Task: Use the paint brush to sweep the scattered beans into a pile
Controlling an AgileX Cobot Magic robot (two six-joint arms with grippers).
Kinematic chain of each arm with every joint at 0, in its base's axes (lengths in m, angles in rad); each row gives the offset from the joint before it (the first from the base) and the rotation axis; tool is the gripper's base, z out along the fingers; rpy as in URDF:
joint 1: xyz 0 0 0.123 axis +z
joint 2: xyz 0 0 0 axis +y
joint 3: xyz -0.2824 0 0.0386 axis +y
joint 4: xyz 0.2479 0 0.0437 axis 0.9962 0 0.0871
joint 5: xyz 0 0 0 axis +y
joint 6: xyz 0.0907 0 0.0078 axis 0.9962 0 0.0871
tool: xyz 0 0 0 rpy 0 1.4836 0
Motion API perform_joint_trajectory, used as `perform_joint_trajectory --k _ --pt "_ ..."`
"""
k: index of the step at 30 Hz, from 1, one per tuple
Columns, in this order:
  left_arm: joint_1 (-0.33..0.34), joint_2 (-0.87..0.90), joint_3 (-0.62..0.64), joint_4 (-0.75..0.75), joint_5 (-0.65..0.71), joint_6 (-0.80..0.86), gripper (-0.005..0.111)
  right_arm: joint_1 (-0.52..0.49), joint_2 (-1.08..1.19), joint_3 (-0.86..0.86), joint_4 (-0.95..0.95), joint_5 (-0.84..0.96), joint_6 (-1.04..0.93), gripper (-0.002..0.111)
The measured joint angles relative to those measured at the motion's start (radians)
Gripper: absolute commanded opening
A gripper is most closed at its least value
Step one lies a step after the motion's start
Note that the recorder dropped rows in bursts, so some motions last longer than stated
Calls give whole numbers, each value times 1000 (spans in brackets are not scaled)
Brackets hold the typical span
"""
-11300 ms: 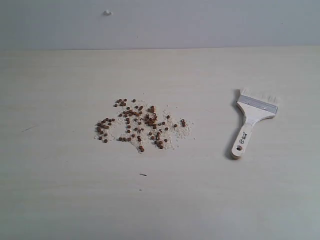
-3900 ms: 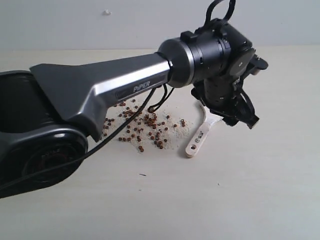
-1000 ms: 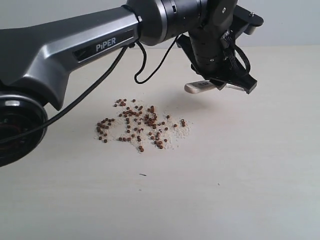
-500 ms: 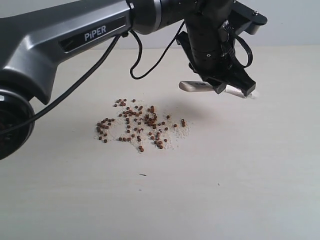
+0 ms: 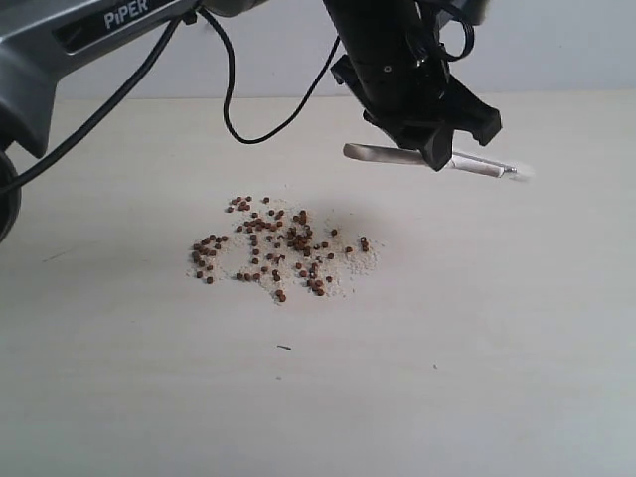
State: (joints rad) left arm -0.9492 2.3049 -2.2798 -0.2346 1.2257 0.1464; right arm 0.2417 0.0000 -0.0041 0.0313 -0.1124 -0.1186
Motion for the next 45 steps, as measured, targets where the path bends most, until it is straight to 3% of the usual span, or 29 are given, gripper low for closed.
perform_joint_trajectory --k 8,13,19,23,29,34,45 --pt "37 -1 0 -115 0 2 0 8 0 0 0 -21 46 79" --pt "38 -1 0 -147 0 17 0 16 0 0 -79 -132 245 75" --pt "38 -1 0 -156 0 37 0 50 83 -31 -674 -409 742 62" --pt "38 -2 0 -157 0 48 0 51 205 -169 -999 -435 986 60" --pt "38 -4 0 -186 0 55 0 51 410 -403 -1657 -445 1334 63" --pt "38 -4 0 -245 0 57 0 51 502 -471 -1757 -439 1260 67" --pt "71 -4 0 -273 0 97 0 88 697 -405 -1776 -368 930 67"
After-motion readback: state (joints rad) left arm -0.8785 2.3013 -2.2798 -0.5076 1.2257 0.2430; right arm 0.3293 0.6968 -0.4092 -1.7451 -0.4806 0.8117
